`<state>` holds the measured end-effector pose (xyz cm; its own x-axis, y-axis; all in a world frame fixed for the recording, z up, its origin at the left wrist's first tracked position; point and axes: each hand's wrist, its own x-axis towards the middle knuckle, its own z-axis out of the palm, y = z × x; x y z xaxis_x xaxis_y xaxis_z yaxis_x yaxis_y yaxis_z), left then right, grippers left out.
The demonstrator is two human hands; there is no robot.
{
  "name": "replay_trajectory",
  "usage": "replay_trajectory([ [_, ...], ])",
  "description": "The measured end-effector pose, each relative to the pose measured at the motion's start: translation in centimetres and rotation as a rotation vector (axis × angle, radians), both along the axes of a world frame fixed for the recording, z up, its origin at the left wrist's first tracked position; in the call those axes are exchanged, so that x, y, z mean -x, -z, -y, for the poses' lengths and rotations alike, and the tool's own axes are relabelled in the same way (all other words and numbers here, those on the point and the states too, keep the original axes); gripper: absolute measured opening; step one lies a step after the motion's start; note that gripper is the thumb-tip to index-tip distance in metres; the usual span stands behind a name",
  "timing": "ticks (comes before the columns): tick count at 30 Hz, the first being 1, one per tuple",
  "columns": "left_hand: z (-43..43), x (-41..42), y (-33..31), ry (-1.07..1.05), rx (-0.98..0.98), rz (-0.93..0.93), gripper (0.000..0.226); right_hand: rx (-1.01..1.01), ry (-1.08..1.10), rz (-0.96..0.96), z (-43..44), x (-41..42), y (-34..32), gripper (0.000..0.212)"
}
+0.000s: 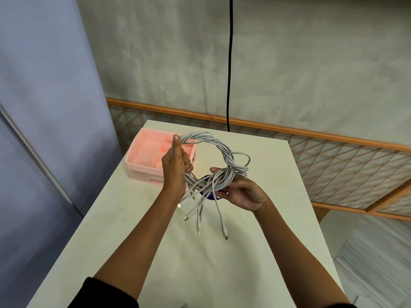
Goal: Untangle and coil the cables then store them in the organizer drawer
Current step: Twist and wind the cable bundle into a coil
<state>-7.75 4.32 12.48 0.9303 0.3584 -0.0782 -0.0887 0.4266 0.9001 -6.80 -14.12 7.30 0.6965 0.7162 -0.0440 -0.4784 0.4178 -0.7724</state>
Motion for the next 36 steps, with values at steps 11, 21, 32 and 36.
replay_trajectory([
  [11,-0.1,-0.1,-0.5,0.034,0.021,0.059,0.059,0.418,0.446,0.007,-3.2,0.6,-2.2,0.048],
  [21,0.1,-0.1,-1.0,0.053,0.0,0.103,0.061,0.594,1.262,0.254,-5.3,0.2,-3.0,0.083],
  [32,-0.7,-0.4,-0.8,0.063,-0.007,0.076,0.059,0.274,0.406,0.149,-3.8,0.0,-5.9,0.018],
  [36,-1.0,-0.8,-1.3,0.044,-0.022,0.064,0.053,0.276,0.156,0.235,-3.6,0.2,-5.2,0.029],
])
